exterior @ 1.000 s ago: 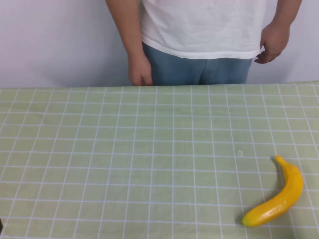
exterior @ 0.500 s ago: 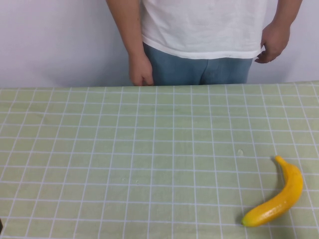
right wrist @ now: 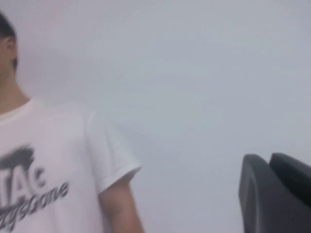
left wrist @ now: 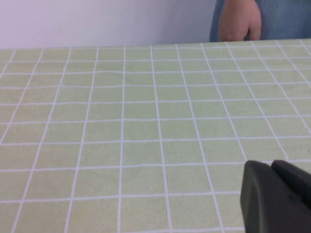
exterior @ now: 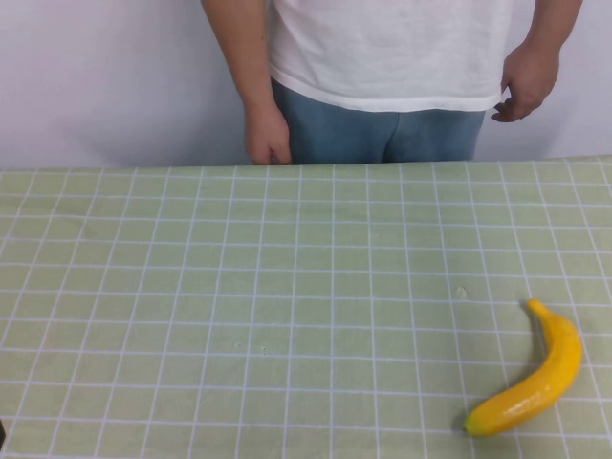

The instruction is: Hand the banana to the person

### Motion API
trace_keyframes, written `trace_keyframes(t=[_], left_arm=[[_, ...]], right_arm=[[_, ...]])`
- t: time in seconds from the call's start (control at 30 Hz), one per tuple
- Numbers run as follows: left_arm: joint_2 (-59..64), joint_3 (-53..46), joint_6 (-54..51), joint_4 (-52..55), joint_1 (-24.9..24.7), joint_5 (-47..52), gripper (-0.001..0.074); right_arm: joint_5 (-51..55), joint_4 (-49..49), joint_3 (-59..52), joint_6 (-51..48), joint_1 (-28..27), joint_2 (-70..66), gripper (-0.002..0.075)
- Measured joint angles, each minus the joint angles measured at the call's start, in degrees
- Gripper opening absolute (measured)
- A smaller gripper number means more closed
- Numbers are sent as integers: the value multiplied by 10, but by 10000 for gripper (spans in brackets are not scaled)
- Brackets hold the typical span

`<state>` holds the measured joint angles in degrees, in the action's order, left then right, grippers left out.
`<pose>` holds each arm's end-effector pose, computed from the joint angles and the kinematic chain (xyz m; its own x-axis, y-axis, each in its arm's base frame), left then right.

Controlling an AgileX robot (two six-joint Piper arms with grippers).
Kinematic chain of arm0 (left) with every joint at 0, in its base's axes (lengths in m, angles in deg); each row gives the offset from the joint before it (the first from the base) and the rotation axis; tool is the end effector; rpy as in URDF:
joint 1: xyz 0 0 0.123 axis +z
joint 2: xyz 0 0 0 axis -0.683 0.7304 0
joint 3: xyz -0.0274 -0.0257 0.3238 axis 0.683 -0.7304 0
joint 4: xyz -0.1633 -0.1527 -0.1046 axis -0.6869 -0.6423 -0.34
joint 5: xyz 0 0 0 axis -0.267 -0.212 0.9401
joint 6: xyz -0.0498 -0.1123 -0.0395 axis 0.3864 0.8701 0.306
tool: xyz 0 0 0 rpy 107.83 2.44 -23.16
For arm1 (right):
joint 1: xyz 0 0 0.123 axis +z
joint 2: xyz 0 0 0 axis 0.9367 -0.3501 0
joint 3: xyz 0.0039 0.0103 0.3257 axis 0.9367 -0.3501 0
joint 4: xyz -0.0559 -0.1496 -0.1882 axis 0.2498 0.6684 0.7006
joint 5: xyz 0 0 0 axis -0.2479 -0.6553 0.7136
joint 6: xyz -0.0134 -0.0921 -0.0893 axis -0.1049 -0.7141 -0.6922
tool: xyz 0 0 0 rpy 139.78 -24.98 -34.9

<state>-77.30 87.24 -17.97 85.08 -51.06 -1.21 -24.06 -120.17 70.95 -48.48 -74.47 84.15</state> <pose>0.0423 -0.0087 0.1628 -0.2665 0.0935 -0.9593 0.1733 0.9837 0.0477 0.0071 -0.0179 0.3399 0.5635 0.0919 -0.8210 0.1188 0.9744 0.1906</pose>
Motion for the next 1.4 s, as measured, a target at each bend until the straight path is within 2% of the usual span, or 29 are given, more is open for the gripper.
trace_keyframes(t=[0.07,0.27,0.33,0.43,0.6,0.67,0.77,0.87,1.03,1.07,1.17,1.3,1.4], left_arm=[[0,0,0,0,0,0,-2],[0,0,0,0,0,0,-3],[0,0,0,0,0,0,-3],[0,0,0,0,0,0,-3],[0,0,0,0,0,0,-3],[0,0,0,0,0,0,-3],[0,0,0,0,0,0,-3],[0,0,0,0,0,0,-3],[0,0,0,0,0,0,-3],[0,0,0,0,0,0,-3],[0,0,0,0,0,0,-3],[0,0,0,0,0,0,-3],[0,0,0,0,0,0,-3]], right_arm=[[75,-30,39,-36,0,-36,-7],[322,-65,111,-37,0,-170,-7],[338,-59,115,-60,0,-203,-7],[366,-98,115,-36,0,-239,-7],[495,-121,116,-45,0,-309,-5],[532,-120,128,-18,0,-352,2],[579,-94,161,20,1,-435,55],[624,-55,192,52,1,-513,155],[645,-44,215,75,14,-623,414],[645,-43,218,85,25,-642,441],[621,-35,218,129,71,-689,443],[533,-15,218,222,144,-743,443],[481,20,218,293,175,-786,443]])
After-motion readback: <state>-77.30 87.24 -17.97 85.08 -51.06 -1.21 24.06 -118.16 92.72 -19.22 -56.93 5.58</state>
